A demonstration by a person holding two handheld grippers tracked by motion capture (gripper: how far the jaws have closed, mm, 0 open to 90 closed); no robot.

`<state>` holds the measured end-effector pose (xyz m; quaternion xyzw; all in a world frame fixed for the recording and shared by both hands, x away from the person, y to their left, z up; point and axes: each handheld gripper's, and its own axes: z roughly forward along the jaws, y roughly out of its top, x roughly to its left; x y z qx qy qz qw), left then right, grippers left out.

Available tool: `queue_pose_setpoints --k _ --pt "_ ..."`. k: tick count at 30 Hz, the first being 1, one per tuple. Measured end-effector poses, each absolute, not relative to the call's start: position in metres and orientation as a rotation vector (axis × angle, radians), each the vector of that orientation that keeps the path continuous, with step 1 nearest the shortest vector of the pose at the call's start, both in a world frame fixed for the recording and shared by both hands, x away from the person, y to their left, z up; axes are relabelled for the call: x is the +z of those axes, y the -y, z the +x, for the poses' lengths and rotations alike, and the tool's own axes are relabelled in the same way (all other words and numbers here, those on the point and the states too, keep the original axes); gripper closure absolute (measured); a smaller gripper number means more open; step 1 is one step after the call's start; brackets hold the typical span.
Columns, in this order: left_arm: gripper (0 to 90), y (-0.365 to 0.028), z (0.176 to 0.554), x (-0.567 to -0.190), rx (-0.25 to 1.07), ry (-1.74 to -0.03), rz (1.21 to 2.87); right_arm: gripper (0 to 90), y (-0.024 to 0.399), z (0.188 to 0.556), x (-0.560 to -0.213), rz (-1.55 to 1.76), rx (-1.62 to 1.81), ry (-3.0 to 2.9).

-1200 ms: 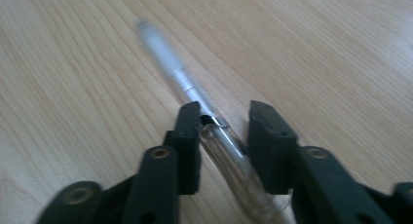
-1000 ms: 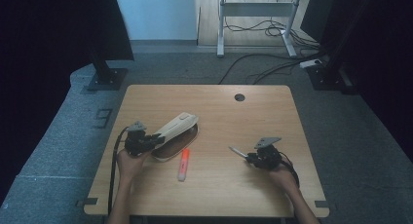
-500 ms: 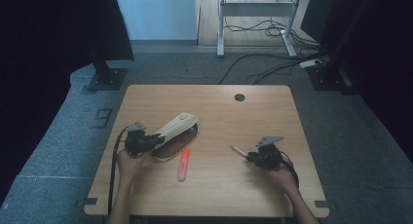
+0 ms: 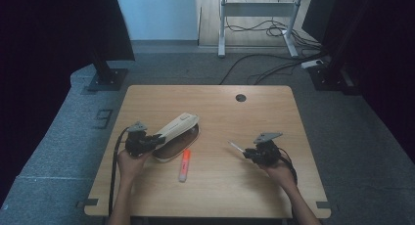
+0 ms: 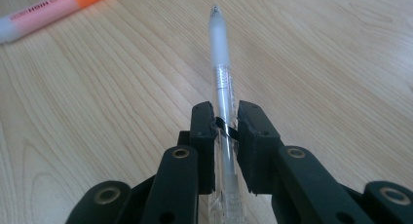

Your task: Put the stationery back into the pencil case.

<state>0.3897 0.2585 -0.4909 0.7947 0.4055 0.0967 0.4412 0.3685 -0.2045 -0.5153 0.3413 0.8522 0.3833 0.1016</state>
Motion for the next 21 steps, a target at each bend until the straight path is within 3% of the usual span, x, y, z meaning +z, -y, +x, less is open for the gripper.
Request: queue_pose_setpoints --k 21 --pt "74.1 -0.258 0.389 -0.490 0.249 -1.005 1.976 76.3 0.175 0.382 -0.503 0.943 1.146 -2.548"
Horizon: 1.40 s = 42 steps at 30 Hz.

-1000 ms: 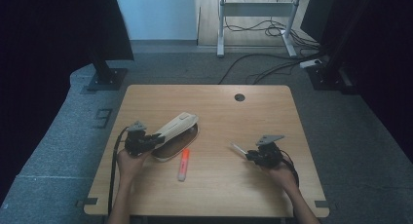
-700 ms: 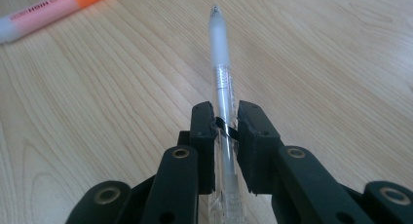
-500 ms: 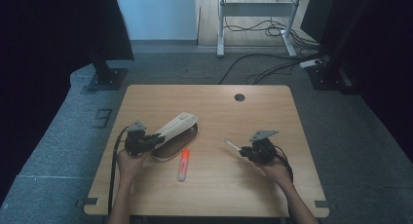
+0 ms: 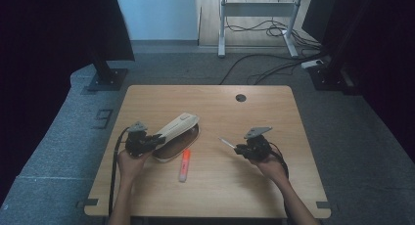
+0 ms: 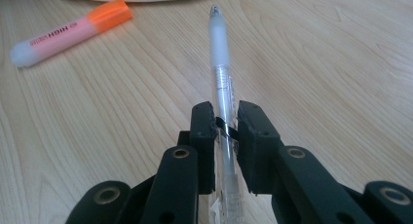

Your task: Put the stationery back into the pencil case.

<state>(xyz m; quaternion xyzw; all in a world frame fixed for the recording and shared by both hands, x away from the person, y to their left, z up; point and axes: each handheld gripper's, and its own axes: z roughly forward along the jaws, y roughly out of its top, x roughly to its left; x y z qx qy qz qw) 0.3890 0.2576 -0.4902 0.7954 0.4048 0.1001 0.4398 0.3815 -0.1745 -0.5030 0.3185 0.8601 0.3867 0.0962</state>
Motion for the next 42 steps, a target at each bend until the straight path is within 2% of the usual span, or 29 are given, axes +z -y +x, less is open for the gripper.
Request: queue_pose_setpoints --k 42 --pt "74.8 -0.258 0.388 -0.487 0.261 -1.009 1.945 76.3 0.097 0.414 -0.492 0.809 1.123 -2.654"
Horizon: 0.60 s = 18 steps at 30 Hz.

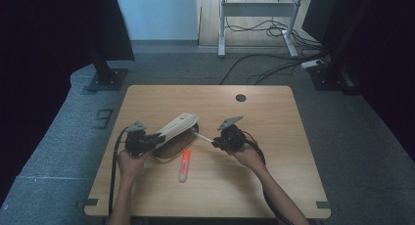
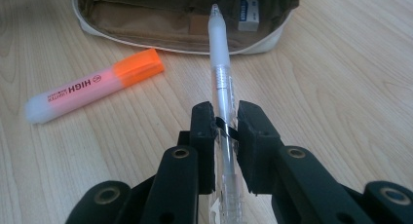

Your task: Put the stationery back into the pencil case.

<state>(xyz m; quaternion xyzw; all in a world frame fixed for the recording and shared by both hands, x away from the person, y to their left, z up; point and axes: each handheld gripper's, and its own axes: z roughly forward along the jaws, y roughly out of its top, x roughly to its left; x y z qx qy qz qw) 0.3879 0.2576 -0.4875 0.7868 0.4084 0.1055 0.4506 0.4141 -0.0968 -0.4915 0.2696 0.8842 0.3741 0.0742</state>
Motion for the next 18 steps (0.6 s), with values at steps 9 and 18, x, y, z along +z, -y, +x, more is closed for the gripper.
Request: queue_pose_setpoints --k 9,18 --pt "74.9 -0.257 0.387 -0.487 0.263 -1.006 1.953 76.3 0.079 0.420 -0.497 0.797 1.117 -2.671" --pt "75.2 -0.257 0.387 -0.487 0.266 -1.007 1.951 76.3 0.070 0.423 -0.499 0.777 1.113 -2.686"
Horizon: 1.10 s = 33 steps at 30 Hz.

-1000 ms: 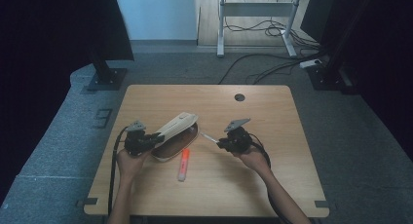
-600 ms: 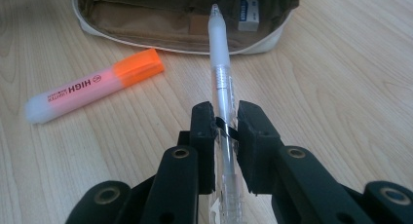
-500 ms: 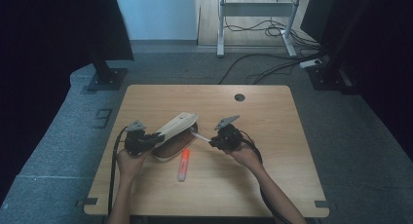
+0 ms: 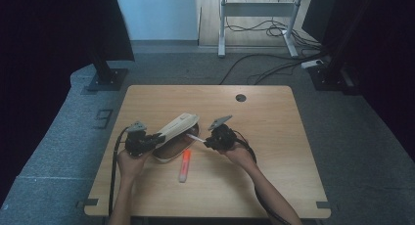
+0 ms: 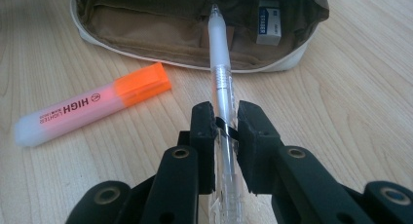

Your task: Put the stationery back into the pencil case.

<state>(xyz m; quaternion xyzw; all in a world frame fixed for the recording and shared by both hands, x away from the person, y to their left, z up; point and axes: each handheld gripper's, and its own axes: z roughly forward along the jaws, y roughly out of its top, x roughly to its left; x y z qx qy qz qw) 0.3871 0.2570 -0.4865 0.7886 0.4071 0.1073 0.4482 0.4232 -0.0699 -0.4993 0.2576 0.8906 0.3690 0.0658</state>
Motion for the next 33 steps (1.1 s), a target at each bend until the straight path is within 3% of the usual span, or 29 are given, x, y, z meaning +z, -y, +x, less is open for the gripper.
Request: queue_pose_setpoints --k 33 --pt "75.4 -0.257 0.387 -0.486 0.270 -1.002 1.950 76.3 0.021 0.431 -0.503 0.693 1.073 -2.758"
